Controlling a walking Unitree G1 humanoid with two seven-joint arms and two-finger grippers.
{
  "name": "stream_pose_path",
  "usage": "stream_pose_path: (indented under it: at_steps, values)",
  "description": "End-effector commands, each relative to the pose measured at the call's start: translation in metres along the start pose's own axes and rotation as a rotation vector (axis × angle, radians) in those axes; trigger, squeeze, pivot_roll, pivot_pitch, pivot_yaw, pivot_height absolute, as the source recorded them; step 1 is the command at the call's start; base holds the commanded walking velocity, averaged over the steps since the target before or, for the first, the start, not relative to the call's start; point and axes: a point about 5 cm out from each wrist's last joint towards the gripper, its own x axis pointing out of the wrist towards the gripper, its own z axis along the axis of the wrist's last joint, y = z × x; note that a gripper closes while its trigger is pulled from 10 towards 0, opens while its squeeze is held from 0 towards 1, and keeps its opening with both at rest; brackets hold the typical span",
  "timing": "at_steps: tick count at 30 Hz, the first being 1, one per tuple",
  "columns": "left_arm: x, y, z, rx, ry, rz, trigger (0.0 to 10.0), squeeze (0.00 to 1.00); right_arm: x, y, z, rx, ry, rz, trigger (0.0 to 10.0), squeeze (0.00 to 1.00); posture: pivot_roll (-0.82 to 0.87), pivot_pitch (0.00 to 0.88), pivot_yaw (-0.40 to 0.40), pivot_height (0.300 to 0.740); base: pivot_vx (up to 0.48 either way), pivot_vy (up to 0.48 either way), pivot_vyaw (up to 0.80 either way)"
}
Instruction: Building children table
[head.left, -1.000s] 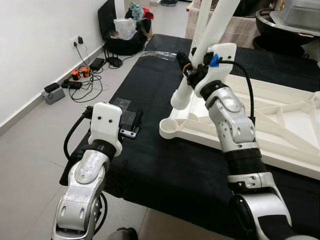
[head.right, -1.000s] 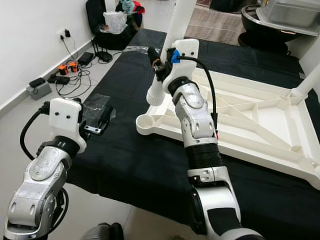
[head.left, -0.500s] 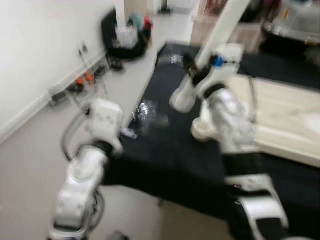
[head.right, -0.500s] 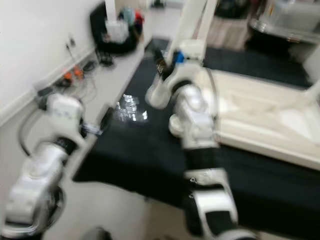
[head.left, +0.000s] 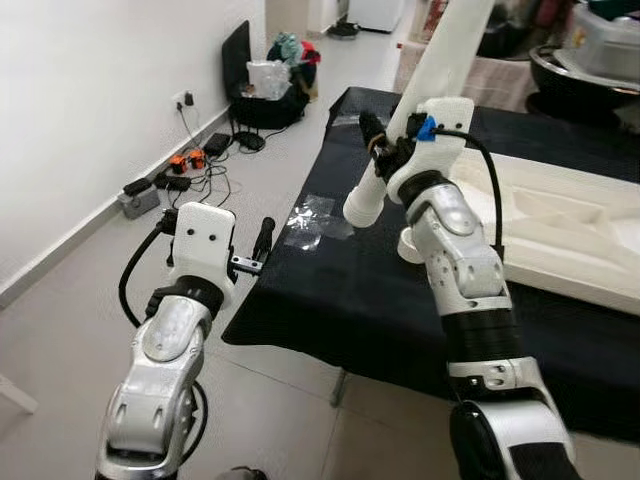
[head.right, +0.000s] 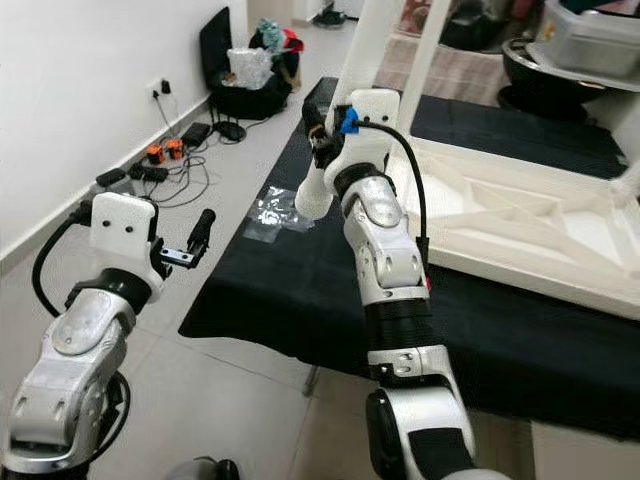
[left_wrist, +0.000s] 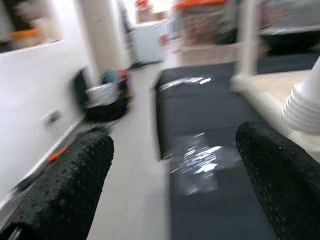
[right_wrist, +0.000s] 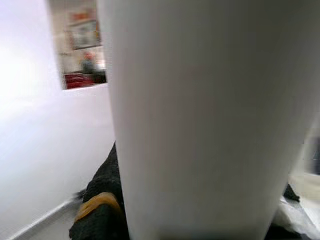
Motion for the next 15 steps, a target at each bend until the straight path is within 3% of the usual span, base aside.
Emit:
stream_pose_path:
  at_steps: [1,5,11,15]
  values:
    - [0.002,0.001,0.000,-0.009,0.005,-0.001,10.0,0.00,-0.001,-0.002,0.001,-0.005,0.001,-0.011,10.0,0.00,0.05,0.105,-0.066,0.740,0.000,0.000,-0.80]
    - [0.003,0.002,0.001,-0.011,0.002,0.005,10.0,0.00,-0.005,0.005,-0.001,-0.019,0.005,0.008,10.0,0.00,0.05,0.102,-0.067,0.740,0.000,0.000,-0.74]
    - [0.001,0.000,0.001,-0.012,0.007,0.005,10.0,0.00,-0.019,0.016,-0.009,-0.039,0.018,0.046,10.0,0.00,0.05,0.104,-0.071,0.740,0.000,0.000,0.00]
    - [0.000,-0.001,0.001,-0.021,0.006,0.007,10.0,0.00,-0.025,0.014,-0.012,-0.028,0.030,0.029,10.0,0.00,0.04,0.101,-0.071,0.740,0.000,0.000,0.00]
